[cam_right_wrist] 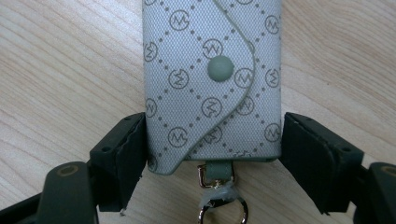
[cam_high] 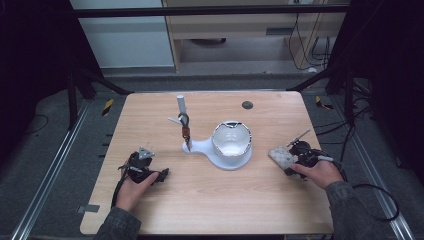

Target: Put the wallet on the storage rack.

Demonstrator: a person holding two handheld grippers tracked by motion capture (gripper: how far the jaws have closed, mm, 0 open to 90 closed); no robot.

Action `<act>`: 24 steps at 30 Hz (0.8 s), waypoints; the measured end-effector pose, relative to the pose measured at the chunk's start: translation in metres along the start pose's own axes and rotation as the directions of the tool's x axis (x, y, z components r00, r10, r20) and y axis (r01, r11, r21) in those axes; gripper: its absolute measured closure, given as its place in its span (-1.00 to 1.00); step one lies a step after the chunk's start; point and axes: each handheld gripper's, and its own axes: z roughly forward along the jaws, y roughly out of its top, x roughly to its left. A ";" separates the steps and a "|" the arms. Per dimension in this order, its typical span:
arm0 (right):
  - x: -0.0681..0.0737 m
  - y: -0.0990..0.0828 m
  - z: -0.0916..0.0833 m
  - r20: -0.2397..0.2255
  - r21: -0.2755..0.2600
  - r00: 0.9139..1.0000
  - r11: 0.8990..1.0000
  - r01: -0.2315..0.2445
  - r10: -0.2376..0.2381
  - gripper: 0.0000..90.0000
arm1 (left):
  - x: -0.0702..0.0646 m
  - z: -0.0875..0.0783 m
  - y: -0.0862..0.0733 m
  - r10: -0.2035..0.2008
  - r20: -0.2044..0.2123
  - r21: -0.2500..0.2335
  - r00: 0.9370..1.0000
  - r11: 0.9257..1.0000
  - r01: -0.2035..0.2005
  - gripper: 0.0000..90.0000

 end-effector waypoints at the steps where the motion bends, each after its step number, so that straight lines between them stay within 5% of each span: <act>1: 0.000 0.000 0.000 0.000 0.000 1.000 1.000 0.000 0.000 -0.46 | 0.000 0.000 0.000 0.000 0.000 0.000 1.000 1.000 0.000 -0.91; 24: 0.001 0.004 -0.002 0.018 0.020 0.999 0.999 0.042 -0.042 -0.31 | -0.001 0.000 0.000 -0.001 0.001 -0.003 1.000 1.000 0.001 -0.91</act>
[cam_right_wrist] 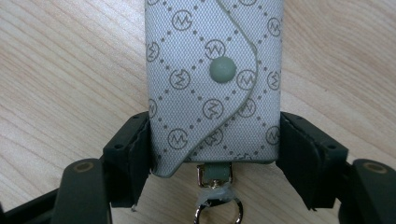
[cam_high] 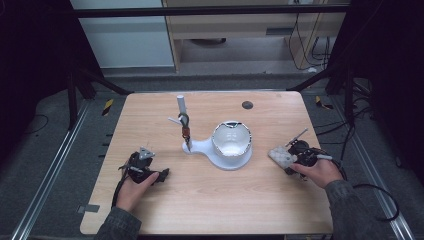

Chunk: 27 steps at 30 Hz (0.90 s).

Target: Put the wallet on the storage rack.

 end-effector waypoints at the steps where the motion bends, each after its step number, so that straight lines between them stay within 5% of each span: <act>1: 0.000 0.000 0.000 0.003 -0.002 1.000 1.000 0.013 -0.013 -0.31 | 0.000 0.000 0.000 0.000 0.000 0.000 1.000 1.000 0.000 -0.91; 9: 0.005 0.003 -0.012 0.052 -0.004 0.996 0.997 0.076 -0.075 -0.30 | 0.000 0.000 0.000 0.000 0.001 0.000 1.000 1.000 0.000 -0.91; 27: 0.020 0.017 -0.054 0.085 -0.065 0.978 0.979 0.194 -0.188 -0.29 | 0.000 0.000 0.000 0.001 0.001 0.001 1.000 1.000 -0.001 -0.91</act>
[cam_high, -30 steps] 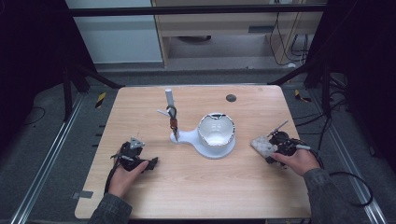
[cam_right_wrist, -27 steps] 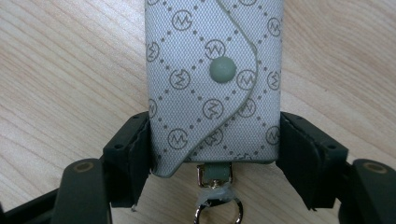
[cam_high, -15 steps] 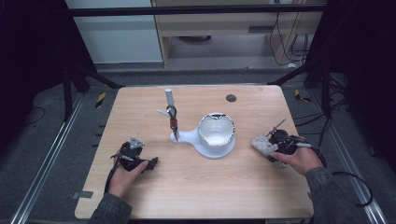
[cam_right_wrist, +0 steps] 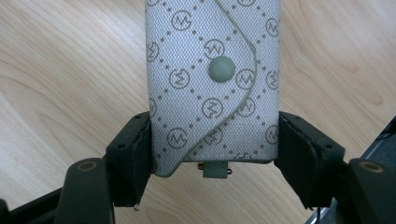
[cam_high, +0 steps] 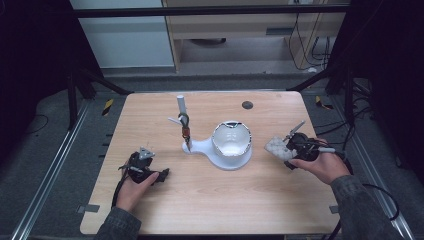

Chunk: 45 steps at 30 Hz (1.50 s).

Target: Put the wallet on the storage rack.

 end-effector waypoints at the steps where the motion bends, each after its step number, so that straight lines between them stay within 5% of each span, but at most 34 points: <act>1: 0.001 0.003 -0.004 0.006 -0.006 1.000 1.000 0.008 -0.008 -0.29 | 0.000 0.000 0.000 -0.001 0.000 -0.001 1.000 1.000 0.001 -0.91; 23: 0.019 0.038 -0.042 0.034 -0.055 0.993 0.992 0.115 -0.113 -0.29 | -0.001 0.000 -0.001 -0.007 -0.001 -0.006 1.000 1.000 0.007 -0.91; 45: 0.045 0.067 -0.048 0.099 -0.064 0.964 0.965 0.253 -0.246 -0.29 | -0.002 0.000 -0.001 -0.006 -0.004 -0.002 1.000 1.000 0.006 -0.91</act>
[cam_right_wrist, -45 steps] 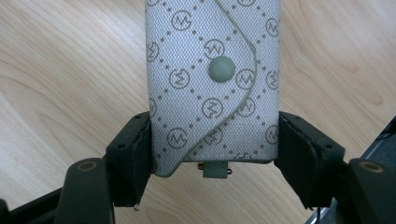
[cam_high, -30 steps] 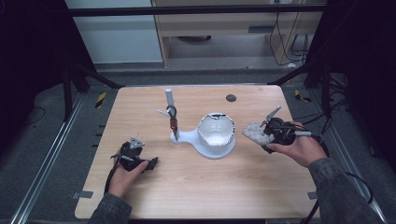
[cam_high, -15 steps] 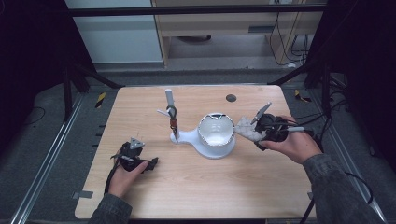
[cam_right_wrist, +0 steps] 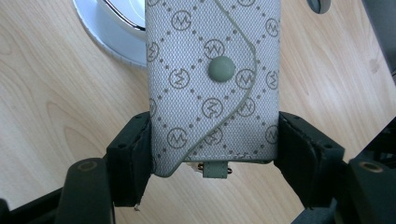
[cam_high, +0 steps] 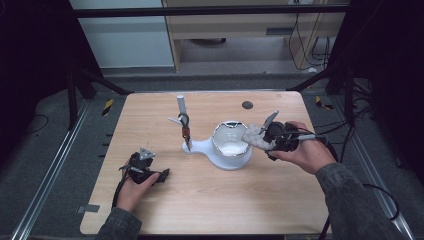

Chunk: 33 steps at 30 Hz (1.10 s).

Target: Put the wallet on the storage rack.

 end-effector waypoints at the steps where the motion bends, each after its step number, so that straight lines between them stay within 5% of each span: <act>1: 0.001 0.002 0.001 0.005 0.002 1.000 1.000 0.009 -0.009 -0.29 | 0.000 0.000 0.000 0.000 0.000 0.000 1.000 1.000 0.000 -0.91; 17: 0.017 0.034 0.013 -0.006 0.018 0.991 0.991 0.131 -0.131 -0.29 | 0.000 0.000 0.000 -0.003 0.002 -0.003 1.000 1.000 0.003 -0.91; 33: 0.026 0.050 0.026 -0.041 0.059 0.986 0.984 0.167 -0.165 -0.29 | 0.000 0.000 0.000 0.006 0.003 0.003 1.000 1.000 -0.006 -0.91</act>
